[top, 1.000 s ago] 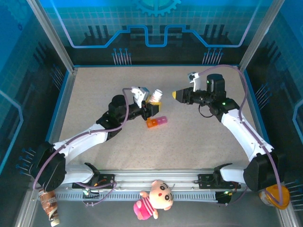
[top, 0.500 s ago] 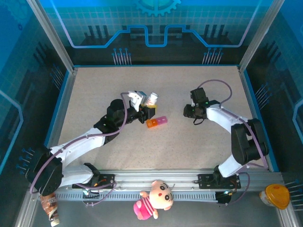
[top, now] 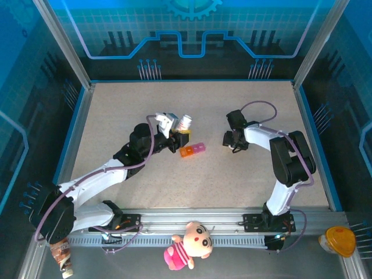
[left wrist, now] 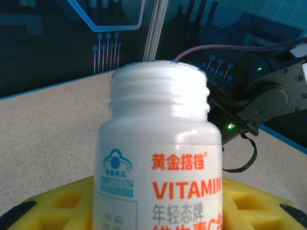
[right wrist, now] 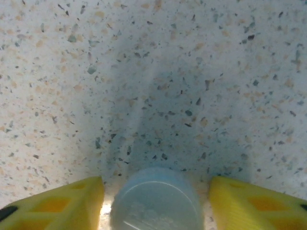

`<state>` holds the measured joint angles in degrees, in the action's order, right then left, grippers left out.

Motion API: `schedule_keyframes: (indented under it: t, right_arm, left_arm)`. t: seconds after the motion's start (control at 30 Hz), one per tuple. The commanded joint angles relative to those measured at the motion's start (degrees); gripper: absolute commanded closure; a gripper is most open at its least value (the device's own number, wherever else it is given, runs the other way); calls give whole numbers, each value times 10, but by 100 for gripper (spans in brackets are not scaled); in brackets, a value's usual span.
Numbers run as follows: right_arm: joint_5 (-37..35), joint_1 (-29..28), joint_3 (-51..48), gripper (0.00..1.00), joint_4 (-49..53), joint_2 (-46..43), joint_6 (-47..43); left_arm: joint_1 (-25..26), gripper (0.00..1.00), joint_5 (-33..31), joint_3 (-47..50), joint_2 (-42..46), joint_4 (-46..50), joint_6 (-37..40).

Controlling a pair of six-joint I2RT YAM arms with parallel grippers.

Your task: Sort the pills into containers

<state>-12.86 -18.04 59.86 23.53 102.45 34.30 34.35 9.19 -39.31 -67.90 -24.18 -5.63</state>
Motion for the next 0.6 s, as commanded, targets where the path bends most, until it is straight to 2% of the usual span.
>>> schedule_keyframes:
  t: [0.0, 0.13, 0.37, 0.57]
  right_arm:
    - [3, -4, 20, 31, 34, -9, -3]
    - [22, -2, 13, 27, 39, -85, -23]
    - [110, -6, -35, 24, 9, -216, -52]
    - [151, -27, -91, 24, -38, -258, -55]
  left_arm:
    - [-1, 100, -8, 7, 15, -8, 11]
    - [-1, 100, -11, 10, 24, -3, 9]
    - [-1, 100, -9, 23, 45, 25, 6]
    - [0, 100, -8, 40, 62, 48, -5]
